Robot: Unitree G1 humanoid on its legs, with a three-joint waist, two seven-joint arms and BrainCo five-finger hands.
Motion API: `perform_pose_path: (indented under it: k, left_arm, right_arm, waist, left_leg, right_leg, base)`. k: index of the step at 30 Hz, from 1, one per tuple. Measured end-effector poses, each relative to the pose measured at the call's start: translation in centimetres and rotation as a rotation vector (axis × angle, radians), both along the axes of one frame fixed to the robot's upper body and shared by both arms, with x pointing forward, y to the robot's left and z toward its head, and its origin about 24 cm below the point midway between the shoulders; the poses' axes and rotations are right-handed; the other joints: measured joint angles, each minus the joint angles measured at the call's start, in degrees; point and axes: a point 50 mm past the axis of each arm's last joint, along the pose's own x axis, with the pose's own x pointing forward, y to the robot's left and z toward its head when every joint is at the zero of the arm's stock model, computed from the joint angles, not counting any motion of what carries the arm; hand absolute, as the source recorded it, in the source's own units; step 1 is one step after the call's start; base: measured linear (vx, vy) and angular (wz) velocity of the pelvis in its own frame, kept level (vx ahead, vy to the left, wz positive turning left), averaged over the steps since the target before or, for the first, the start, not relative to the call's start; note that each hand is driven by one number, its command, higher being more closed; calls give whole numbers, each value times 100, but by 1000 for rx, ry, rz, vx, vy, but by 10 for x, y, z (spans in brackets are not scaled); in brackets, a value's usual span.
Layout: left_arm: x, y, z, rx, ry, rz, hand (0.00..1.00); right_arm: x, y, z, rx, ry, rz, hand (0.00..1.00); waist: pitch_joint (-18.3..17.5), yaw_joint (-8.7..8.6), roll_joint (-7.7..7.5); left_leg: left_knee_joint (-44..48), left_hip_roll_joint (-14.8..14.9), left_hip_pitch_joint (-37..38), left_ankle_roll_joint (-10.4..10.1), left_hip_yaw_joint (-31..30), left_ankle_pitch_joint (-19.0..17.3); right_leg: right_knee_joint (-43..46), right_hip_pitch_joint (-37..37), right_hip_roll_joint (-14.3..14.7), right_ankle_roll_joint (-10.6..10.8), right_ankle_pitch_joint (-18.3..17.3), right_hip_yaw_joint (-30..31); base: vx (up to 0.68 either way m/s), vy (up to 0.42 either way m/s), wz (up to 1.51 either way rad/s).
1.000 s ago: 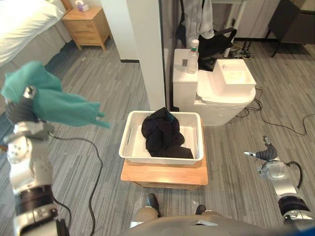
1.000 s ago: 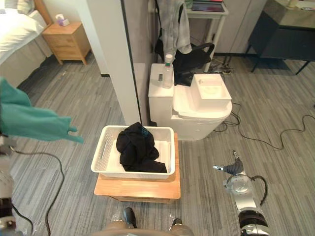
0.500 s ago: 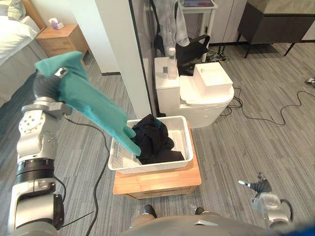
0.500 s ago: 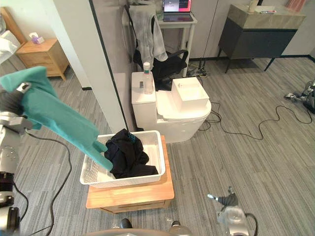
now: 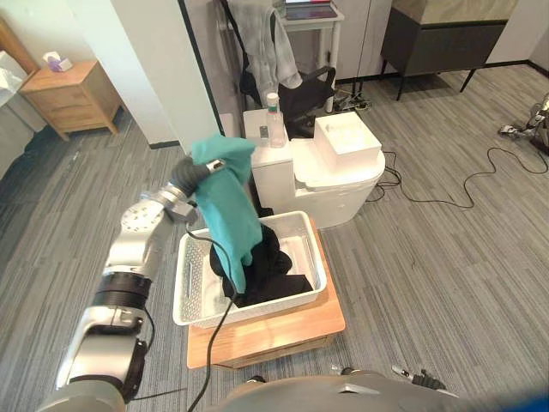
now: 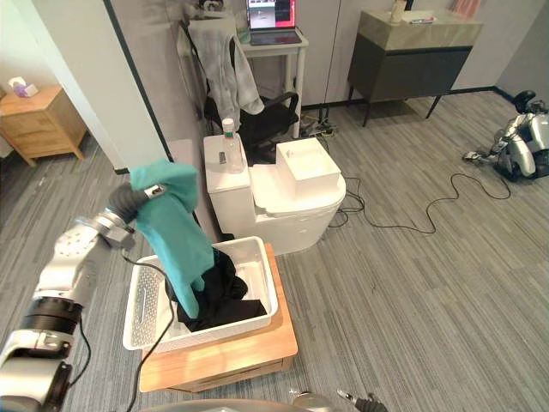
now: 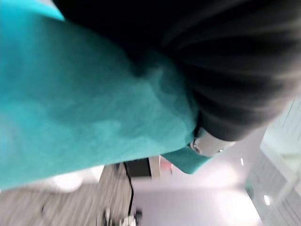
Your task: Tidy the bed and pick cloth on bed and put in laundry
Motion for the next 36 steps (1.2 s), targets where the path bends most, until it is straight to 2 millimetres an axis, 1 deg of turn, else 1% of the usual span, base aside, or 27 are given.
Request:
perform_pose_path:
  k: [2, 3, 4, 5, 6, 9, 10, 14, 15, 17, 20, 21, 23, 24, 26, 30, 36]
  left_arm:
    - [-5, -11, -9, -18, 36, -34, 100]
    - [-12, -21, -22, -32, 97, -60, 100]
    - [-16, -25, -29, -43, 130, -68, 100]
    - [-19, -27, -34, -49, 149, -70, 100]
    - [-26, -30, -45, -66, 202, -68, 100]
    - [-39, -32, -64, -77, 294, -60, 100]
    - [-48, -32, -75, -56, 340, -46, 100]
    - [-65, -28, -99, -17, 434, 44, 100]
    - [-67, -27, -101, -7, 444, 57, 100]
    - [-70, -20, -111, 80, 460, 124, 100]
    - [-76, -6, -130, 183, 500, 220, 100]
    - [-78, -5, -133, 198, 508, 232, 100]
    - [-83, -3, -145, 236, 541, 288, 100]
    - [-84, -4, -147, 241, 547, 297, 0]
    - [-89, -3, -157, 248, 580, 362, 0]
    - [-93, 2, -166, 262, 618, 451, 0]
    - [-93, 11, -163, 243, 613, 516, 0]
  right_arm:
    - [-3, 2, -1, 11, 9, -15, 0]
    - [-7, 5, -2, 21, 21, -27, 0]
    - [-7, 6, -2, 24, 24, -27, 0]
    - [-8, 6, -3, 25, 26, -28, 0]
    - [-8, 6, -3, 22, 28, -29, 0]
    - [-7, 6, -3, 19, 26, -29, 0]
    - [-8, 6, -3, 15, 25, -28, 0]
    - [-4, 6, -2, -2, 14, -16, 0]
    - [-3, 6, -2, -2, 13, -10, 0]
    - [0, 8, -2, -2, 8, 16, 0]
    - [2, 12, -3, 0, 5, 48, 0]
    - [2, 12, -3, 1, 6, 51, 0]
    - [2, 13, -3, 1, 3, 60, 0]
    - [3, 13, -3, 0, 0, 65, 0]
    - [4, 14, -3, -2, -6, 81, 0]
    - [6, 15, -2, -6, -16, 94, 0]
    - [6, 15, -2, -8, -21, 96, 0]
  waist:
    - [1, 2, 0]
    - [1, -10, -1]
    - [2, -8, -2]
    - [2, -8, -3]
    - [4, 6, -6]
    - [10, 6, -20]
    - [12, 12, -29]
    - [11, 38, -53]
    - [8, 36, -57]
    - [2, 45, -68]
    - [1, 36, -70]
    - [3, 33, -71]
    - [4, 19, -73]
    - [8, 16, -76]
    - [16, 0, -81]
    - [22, -27, -75]
    - [25, -53, -70]
  left_leg:
    - [0, -1, 0, -3, -8, -7]
    - [0, -2, 15, -8, -17, -22]
    - [0, -3, 27, -7, -18, -31]
    - [0, -4, 36, -6, -18, -36]
    - [0, -5, 72, -15, -22, -55]
    - [0, -11, 77, -21, -74, -71]
    - [1, -12, 67, -25, -123, -83]
    - [2, -12, 30, -52, -152, -118]
    - [2, -12, 10, -54, -163, -119]
    - [2, -10, -48, -54, -187, -119]
    - [3, -10, -122, -55, -201, -119]
    - [3, -10, -126, -55, -199, -119]
    - [3, -11, -123, -57, -187, -121]
    - [3, -11, -125, -57, -184, -121]
    - [3, -5, -125, -57, -166, -121]
    - [3, -1, -129, -57, -140, -121]
    - [3, -1, -129, -58, -118, -121]
  right_leg:
    - [14, -2, -3, 14, -19, -1]
    - [52, -4, -7, 12, -72, -1]
    - [63, -1, -9, 19, -91, -2]
    - [63, -2, -9, 21, -96, -2]
    - [72, 10, -12, 24, -129, -5]
    - [164, 1, -22, 71, -205, -22]
    - [190, 7, -24, 88, -220, -36]
    - [182, -3, -27, 99, -262, -96]
    - [174, -9, -27, 99, -265, -108]
    - [155, -43, -24, 96, -270, -149]
    - [150, -104, -21, 93, -285, -164]
    - [147, -107, -20, 93, -285, -164]
    - [141, -113, -21, 91, -288, -165]
    - [141, -118, -21, 91, -289, -165]
    - [142, -129, -16, 91, -292, -159]
    - [158, -158, -16, 91, -292, -145]
    - [175, -173, -18, 94, -289, -134]
  base:
    - [0, 0, 0]
    - [0, 0, 0]
    - [0, 0, 0]
    - [0, 0, 0]
    - [0, 0, 0]
    - [39, 2, 9]
    - [47, 2, 15]
    - [64, -1, 5]
    - [54, -8, 9]
    - [44, -9, 6]
    - [50, -8, 1]
    - [44, -6, -3]
    - [33, -6, -4]
    - [16, -7, -4]
    - [2, -9, -3]
    - [-8, -4, -3]
    - [-2, 0, -1]
